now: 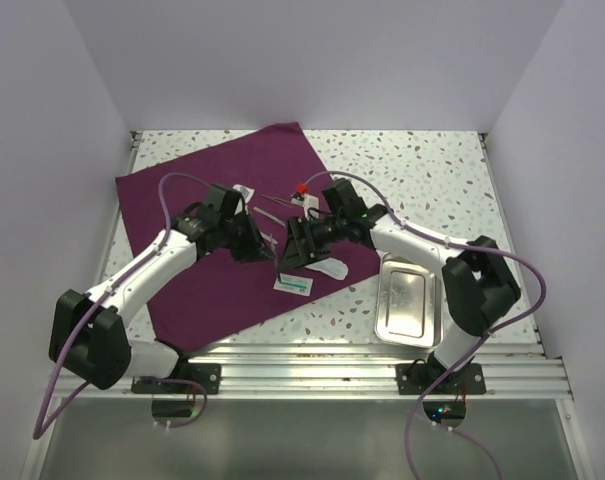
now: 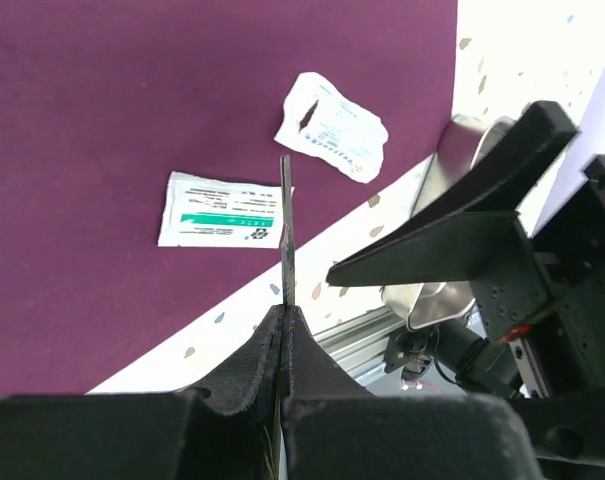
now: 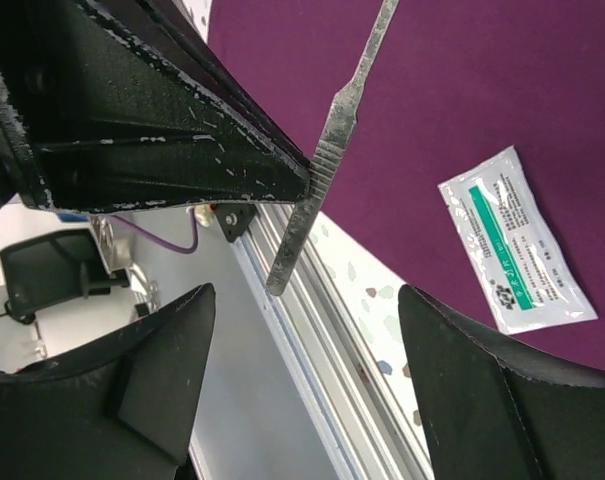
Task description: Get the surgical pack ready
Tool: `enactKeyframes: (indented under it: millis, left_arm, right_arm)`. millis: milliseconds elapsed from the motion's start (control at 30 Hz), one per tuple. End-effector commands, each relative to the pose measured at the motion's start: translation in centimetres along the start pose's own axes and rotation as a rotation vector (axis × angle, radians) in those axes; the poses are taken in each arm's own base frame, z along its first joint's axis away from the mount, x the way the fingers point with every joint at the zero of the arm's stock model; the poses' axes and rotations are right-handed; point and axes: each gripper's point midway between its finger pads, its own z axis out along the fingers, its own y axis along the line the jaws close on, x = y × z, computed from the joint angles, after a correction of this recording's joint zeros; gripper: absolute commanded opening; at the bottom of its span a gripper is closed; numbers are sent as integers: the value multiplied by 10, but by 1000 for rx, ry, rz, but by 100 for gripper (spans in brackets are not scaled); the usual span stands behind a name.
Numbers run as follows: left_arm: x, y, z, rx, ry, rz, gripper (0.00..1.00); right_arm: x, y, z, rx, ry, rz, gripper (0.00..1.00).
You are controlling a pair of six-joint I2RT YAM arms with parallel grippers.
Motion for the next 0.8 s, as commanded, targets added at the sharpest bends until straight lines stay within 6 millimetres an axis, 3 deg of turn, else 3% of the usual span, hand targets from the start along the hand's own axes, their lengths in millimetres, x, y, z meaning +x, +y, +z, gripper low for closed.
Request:
enactKeyframes:
  millis: [0, 267, 500, 633, 667, 733, 767]
  left_arm:
    - [0, -22, -6, 99, -15, 24, 0]
    - [4, -36, -7, 135, -6, 35, 0]
    - [6, -41, -6, 142, 1, 38, 0]
    - [7, -41, -5, 143, 5, 37, 0]
    - [7, -40, -5, 141, 5, 35, 0]
    - [7, -41, -4, 143, 5, 34, 0]
    - [6, -42, -4, 147, 1, 36, 0]
  right_arm:
    - [-3, 14, 4, -71, -16, 1, 77]
    - [3, 13, 16, -76, -14, 31, 73]
    - [3, 2, 20, -26, -30, 67, 59]
    - [5, -2, 21, -13, -29, 79, 44]
    - [6, -3, 21, -9, -26, 86, 34]
    - [8, -5, 21, 2, -25, 95, 27]
    - [9, -7, 22, 8, -23, 101, 15]
